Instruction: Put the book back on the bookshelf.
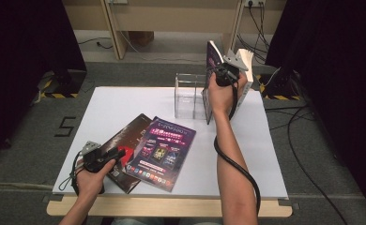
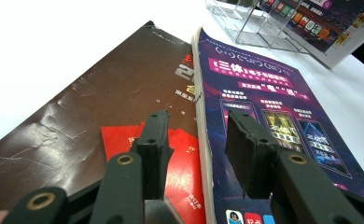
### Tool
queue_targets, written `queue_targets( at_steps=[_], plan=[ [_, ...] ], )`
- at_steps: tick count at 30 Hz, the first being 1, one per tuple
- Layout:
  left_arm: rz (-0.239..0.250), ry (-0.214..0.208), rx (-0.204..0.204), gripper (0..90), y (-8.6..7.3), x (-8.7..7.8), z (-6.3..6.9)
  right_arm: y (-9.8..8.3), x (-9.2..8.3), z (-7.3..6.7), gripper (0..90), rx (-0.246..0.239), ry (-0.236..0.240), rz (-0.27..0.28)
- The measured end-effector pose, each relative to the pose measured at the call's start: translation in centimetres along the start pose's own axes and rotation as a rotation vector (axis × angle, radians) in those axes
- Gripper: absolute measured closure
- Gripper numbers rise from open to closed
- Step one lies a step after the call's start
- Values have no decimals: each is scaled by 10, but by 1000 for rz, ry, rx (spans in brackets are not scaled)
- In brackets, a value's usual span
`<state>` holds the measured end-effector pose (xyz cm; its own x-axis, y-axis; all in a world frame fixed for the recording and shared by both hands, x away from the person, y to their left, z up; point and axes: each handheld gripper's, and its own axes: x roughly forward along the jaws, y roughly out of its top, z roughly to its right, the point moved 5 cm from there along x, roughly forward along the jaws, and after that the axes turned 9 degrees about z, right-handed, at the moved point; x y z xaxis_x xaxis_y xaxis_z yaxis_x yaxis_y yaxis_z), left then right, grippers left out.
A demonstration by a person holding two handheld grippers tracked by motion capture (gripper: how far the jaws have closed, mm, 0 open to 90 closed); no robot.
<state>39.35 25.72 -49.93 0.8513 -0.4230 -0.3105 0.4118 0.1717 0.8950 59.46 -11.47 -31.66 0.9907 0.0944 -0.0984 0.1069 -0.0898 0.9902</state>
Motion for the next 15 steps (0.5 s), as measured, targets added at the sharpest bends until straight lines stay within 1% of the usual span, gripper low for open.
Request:
queue_targets(
  at_steps=[15],
  plan=[
    [-1, -2, 0, 589, -1, 0, 0, -10, 2, 0, 844, -14, -9, -13]
  ],
)
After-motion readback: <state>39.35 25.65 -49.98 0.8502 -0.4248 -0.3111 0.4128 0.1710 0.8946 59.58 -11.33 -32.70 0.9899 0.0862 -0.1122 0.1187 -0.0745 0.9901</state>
